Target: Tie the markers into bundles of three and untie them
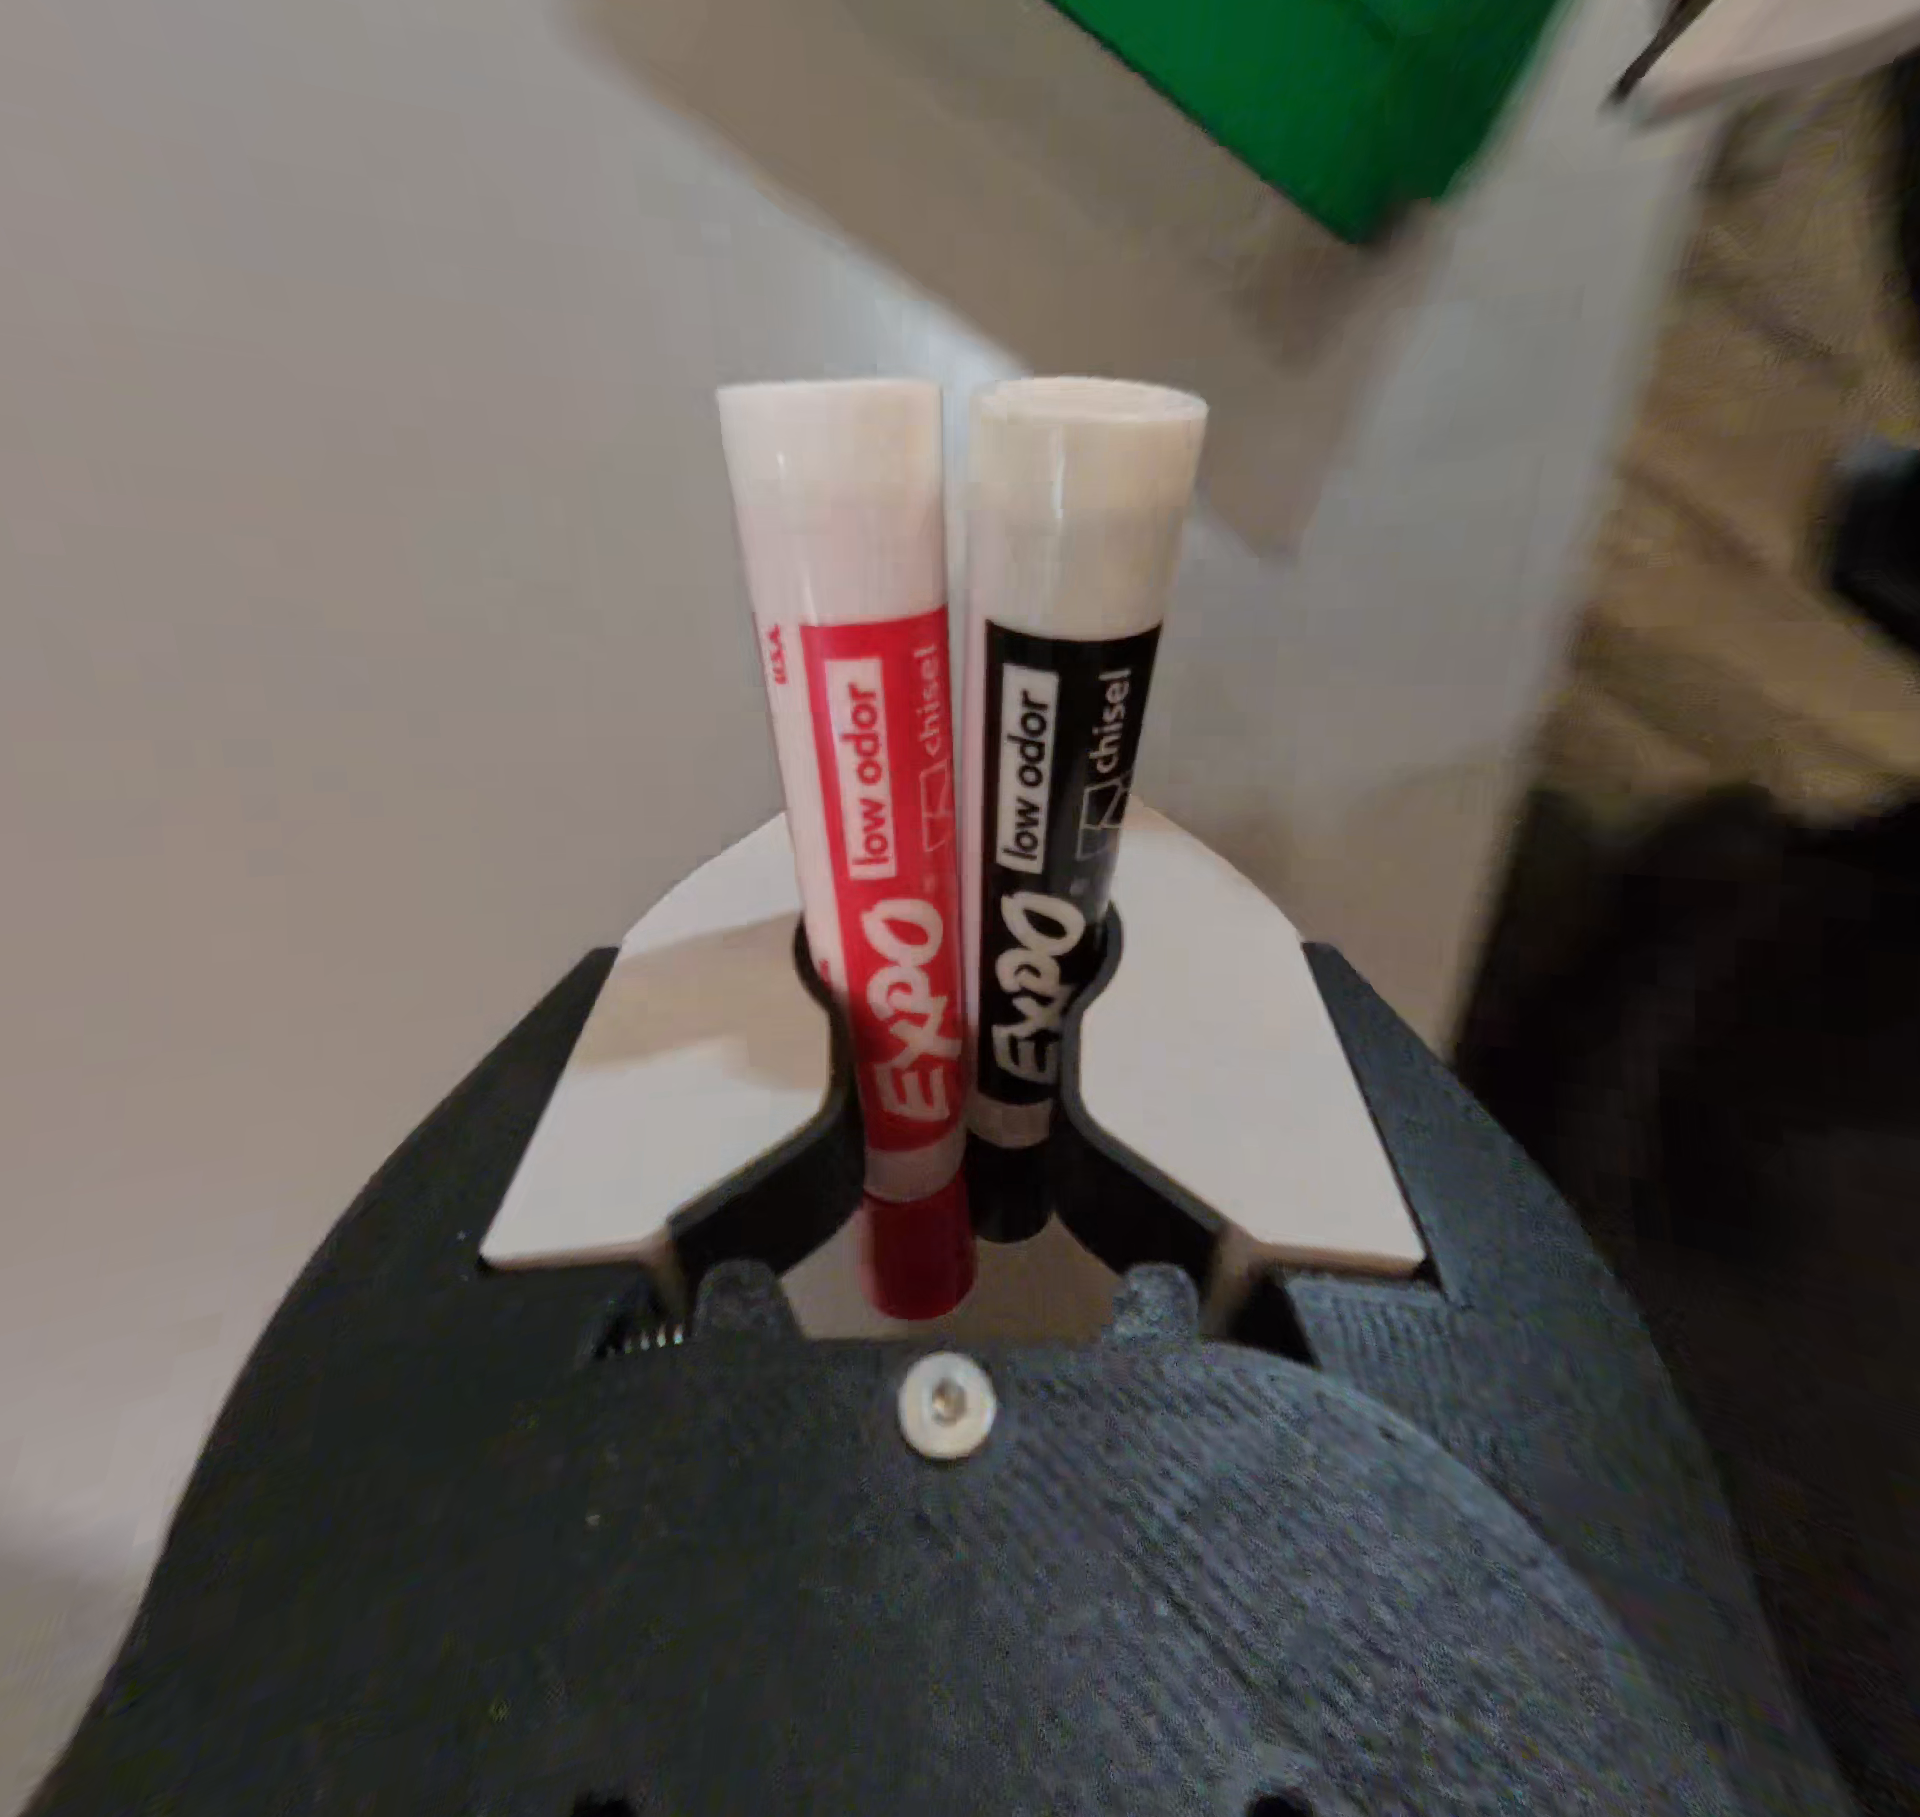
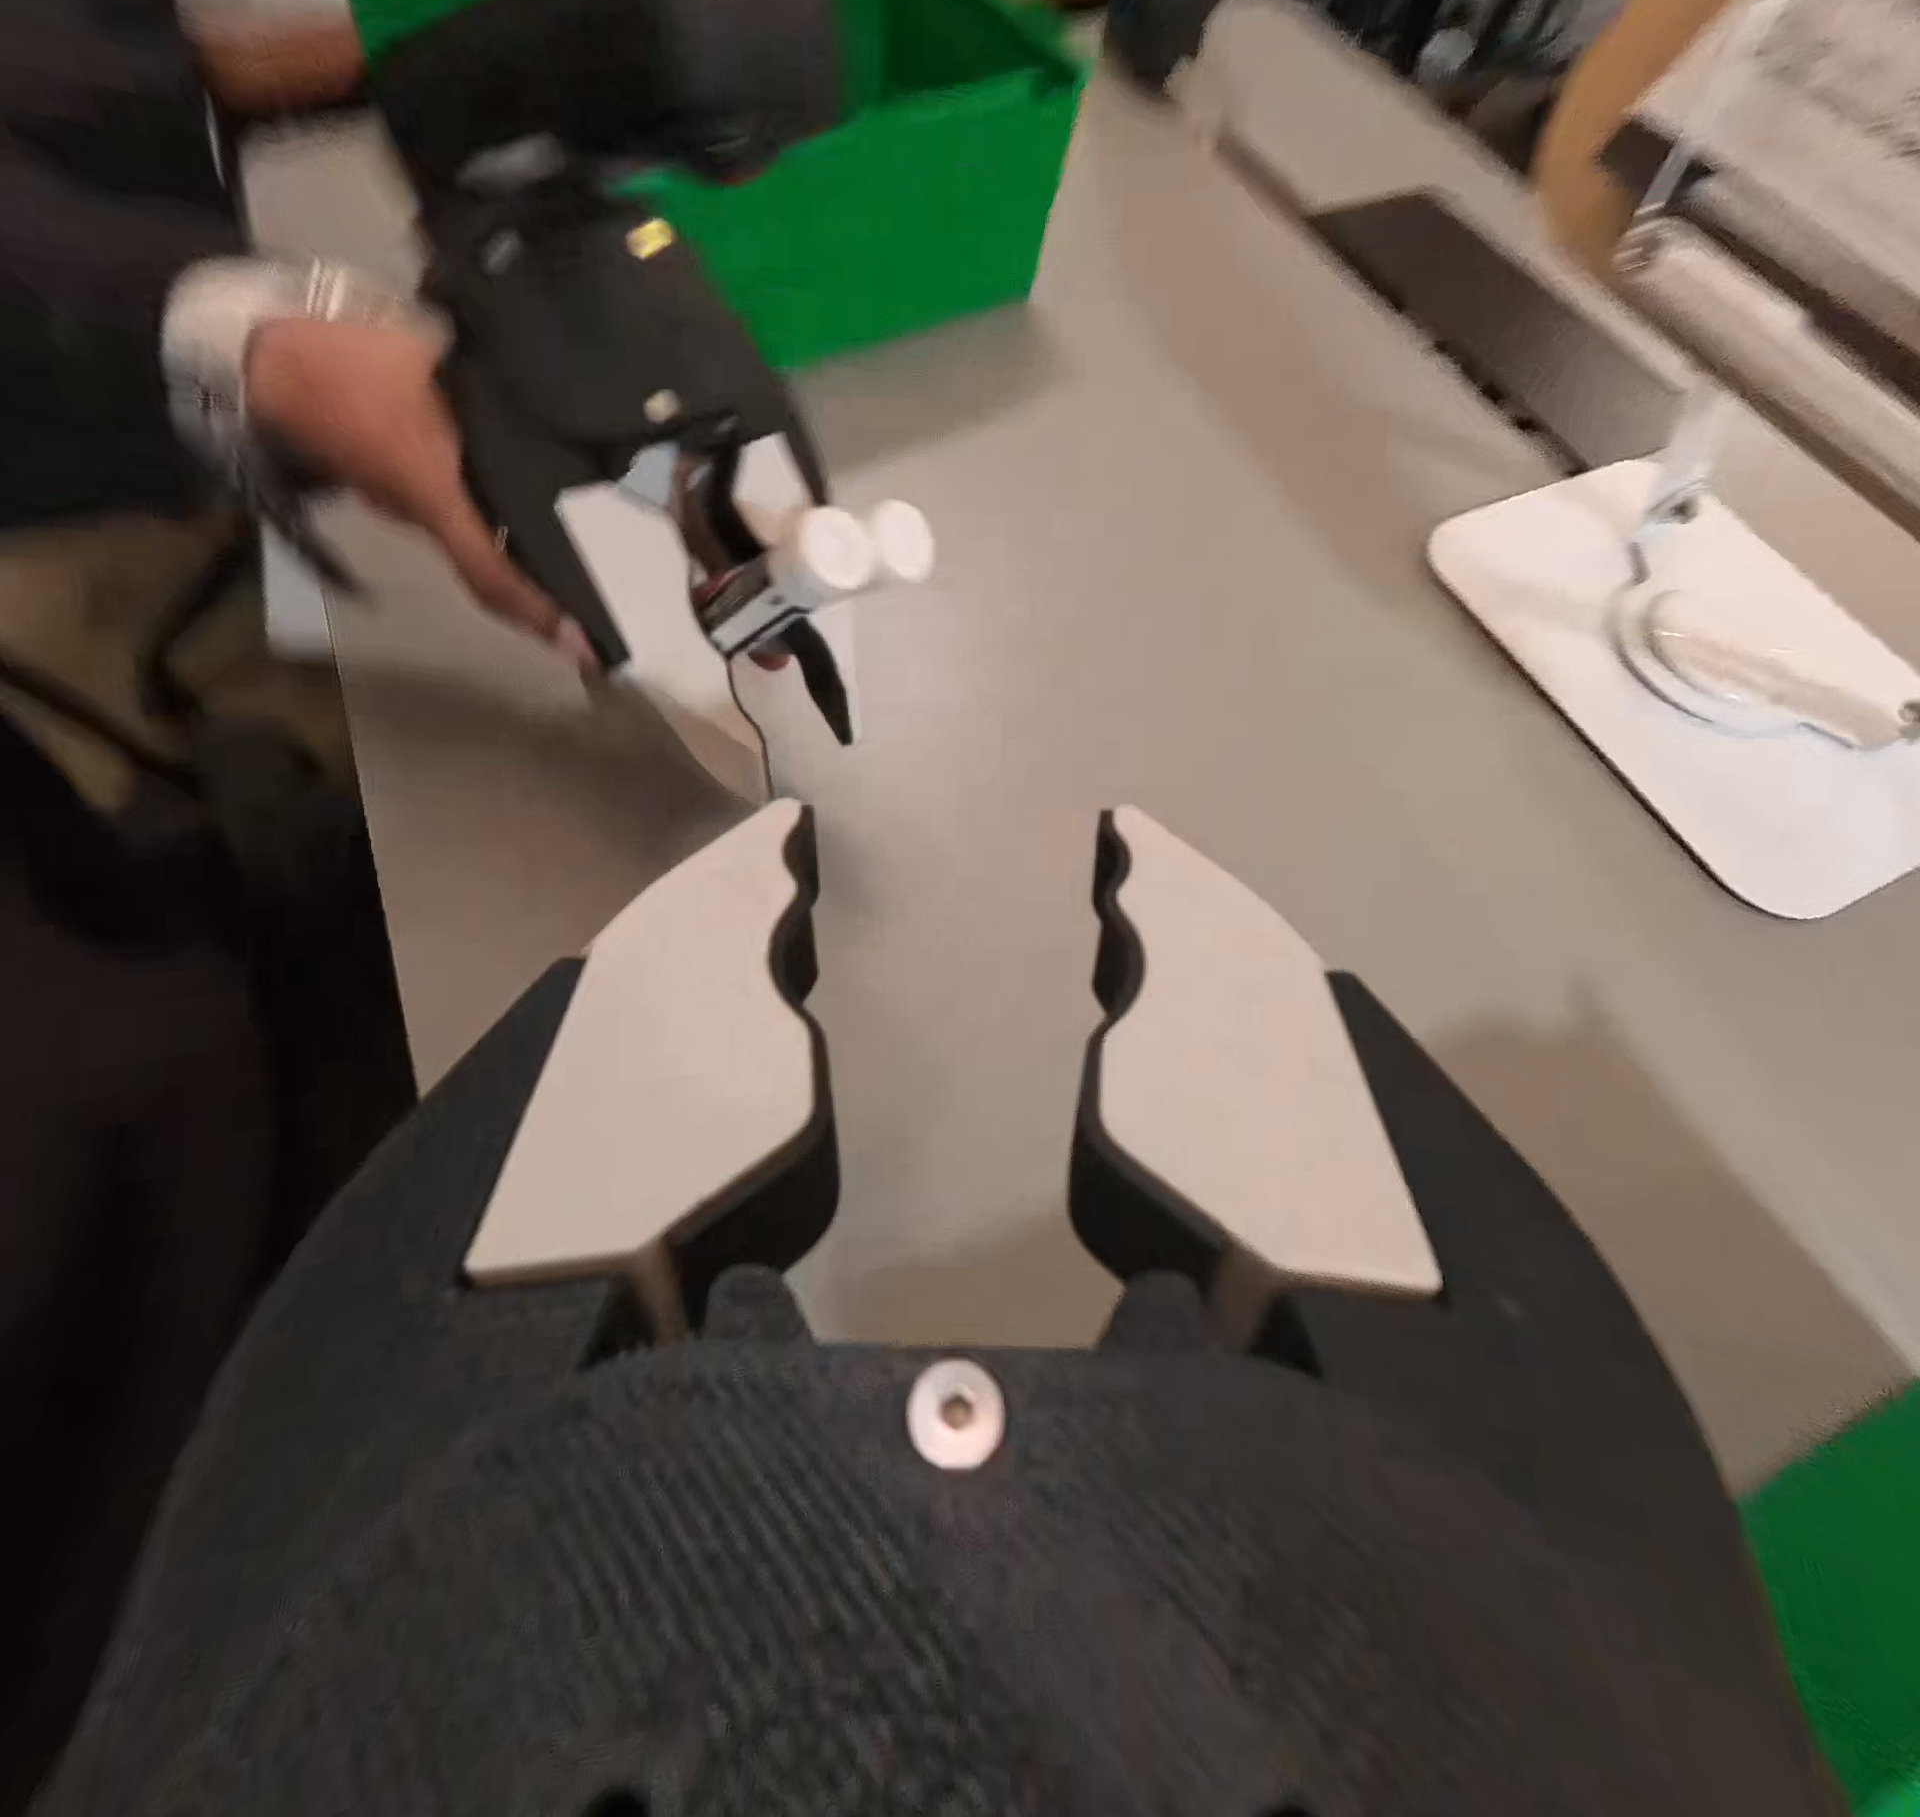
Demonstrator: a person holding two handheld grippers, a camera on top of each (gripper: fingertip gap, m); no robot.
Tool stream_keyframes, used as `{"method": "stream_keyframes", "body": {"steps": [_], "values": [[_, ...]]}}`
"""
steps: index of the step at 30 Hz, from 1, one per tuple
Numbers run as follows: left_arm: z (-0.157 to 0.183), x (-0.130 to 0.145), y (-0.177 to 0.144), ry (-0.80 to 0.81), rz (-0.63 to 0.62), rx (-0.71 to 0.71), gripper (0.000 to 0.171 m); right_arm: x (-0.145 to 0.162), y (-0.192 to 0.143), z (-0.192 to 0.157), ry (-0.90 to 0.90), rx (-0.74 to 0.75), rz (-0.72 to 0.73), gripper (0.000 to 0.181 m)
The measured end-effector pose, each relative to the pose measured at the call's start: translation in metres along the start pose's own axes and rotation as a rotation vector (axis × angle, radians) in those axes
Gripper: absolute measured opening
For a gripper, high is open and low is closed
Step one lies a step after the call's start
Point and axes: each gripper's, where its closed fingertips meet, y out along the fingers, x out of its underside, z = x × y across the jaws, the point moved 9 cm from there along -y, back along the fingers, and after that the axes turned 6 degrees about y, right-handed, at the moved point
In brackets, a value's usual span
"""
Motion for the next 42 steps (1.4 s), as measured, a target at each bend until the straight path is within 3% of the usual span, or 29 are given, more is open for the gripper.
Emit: {"method": "stream_keyframes", "body": {"steps": [2,4,8,15,23,26,33,38,42], "values": [[0.003,0.009,-0.020,0.023,0.105,-0.247,0.041,-0.001,0.004,0.003,0.151,0.000,0.158,0.053],[0.014,0.022,-0.031,0.019,0.187,-0.364,0.041,0.001,0.014,-0.005,0.293,-0.056,0.288,0.052],[0.040,0.034,-0.038,0.195,0.073,-0.499,0.042,0.016,0.041,-0.040,0.474,-0.186,0.429,0.050],[0.068,0.039,-0.042,0.509,-0.031,-0.721,0.041,0.026,0.051,-0.094,0.464,-0.221,0.495,0.057],[0.067,0.052,-0.047,0.420,-0.030,-0.717,0.041,0.026,0.074,-0.118,0.380,-0.263,0.480,0.053],[0.068,0.055,-0.047,0.409,-0.022,-0.711,0.041,0.027,0.080,-0.116,0.364,-0.281,0.472,0.046],[0.061,0.064,-0.052,0.266,0.047,-0.597,0.041,0.025,0.078,-0.097,0.395,-0.305,0.490,0.052],[0.048,0.064,-0.080,-0.046,0.286,-0.321,0.041,0.028,0.079,-0.078,0.387,-0.245,0.446,0.050],[0.052,0.077,-0.110,-0.089,0.309,-0.386,0.041,0.018,0.084,-0.062,0.294,-0.161,0.365,0.046]]}}
